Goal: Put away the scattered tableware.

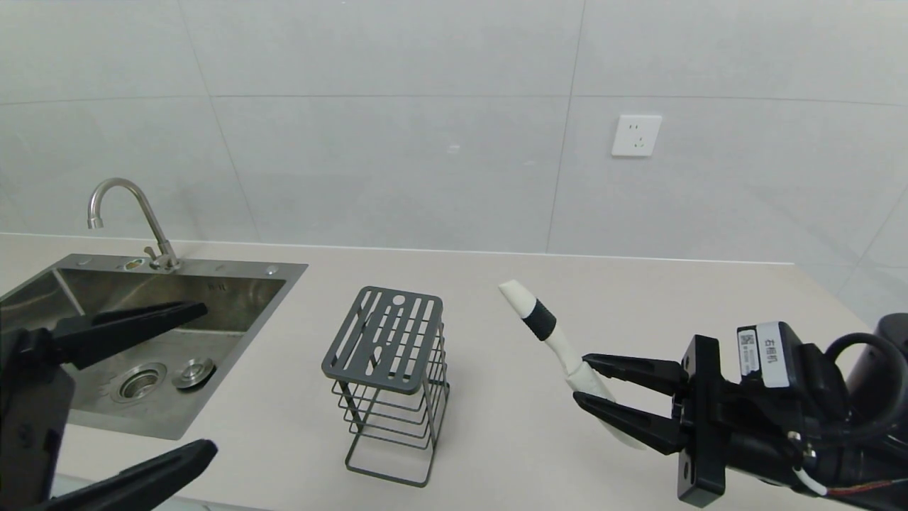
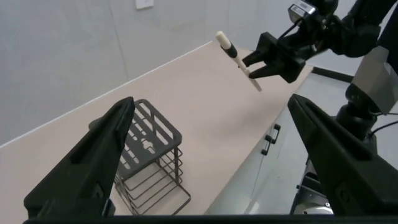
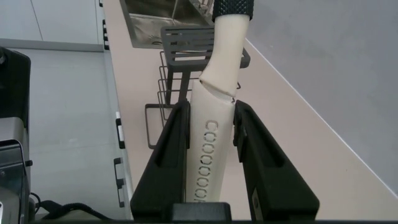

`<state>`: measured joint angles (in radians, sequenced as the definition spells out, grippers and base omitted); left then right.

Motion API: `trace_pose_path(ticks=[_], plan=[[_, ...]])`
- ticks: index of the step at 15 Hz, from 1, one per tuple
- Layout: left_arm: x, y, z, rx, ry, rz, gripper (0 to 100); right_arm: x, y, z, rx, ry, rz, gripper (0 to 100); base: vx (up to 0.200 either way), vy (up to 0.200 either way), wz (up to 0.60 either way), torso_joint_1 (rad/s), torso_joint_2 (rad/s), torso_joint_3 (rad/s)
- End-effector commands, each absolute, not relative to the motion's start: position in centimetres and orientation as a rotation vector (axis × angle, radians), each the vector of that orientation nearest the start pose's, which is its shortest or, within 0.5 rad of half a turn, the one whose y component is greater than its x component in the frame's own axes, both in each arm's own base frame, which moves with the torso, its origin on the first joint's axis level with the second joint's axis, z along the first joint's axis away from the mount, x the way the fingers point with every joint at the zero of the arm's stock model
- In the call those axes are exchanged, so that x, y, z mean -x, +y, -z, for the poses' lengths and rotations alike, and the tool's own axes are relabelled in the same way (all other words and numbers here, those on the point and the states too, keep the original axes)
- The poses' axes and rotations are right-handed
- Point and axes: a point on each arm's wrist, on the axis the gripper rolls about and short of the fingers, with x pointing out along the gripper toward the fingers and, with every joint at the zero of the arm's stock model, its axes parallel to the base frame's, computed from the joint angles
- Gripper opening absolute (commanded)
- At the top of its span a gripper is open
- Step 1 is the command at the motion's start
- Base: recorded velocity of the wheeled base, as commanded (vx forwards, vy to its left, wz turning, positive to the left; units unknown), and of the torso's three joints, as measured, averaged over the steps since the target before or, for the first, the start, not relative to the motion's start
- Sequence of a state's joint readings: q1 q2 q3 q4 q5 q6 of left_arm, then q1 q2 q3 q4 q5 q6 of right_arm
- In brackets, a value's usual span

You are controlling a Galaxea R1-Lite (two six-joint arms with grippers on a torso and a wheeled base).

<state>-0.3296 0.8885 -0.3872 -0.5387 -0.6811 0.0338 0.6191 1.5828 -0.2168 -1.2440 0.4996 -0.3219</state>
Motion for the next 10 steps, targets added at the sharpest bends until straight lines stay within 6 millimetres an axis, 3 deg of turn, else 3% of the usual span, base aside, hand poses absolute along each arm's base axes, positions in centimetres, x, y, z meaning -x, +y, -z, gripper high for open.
trace_pose_path(ticks=[1, 10], plan=[[-11.0, -5.6, -21.7, -0.059, -0.003, 1.036, 100, -16.6, 13.1, -13.2, 0.295, -0.053, -1.128, 0, 0.0, 0.0, 0.0, 0.0, 0.0, 0.0], [-14.0, -9.1, -22.2, -0.054, 0.032, 1.178, 100, -17.3, 13.3, -14.1, 0.293, -0.093, -1.109, 0, 0.0, 0.0, 0.0, 0.0, 0.0, 0.0]])
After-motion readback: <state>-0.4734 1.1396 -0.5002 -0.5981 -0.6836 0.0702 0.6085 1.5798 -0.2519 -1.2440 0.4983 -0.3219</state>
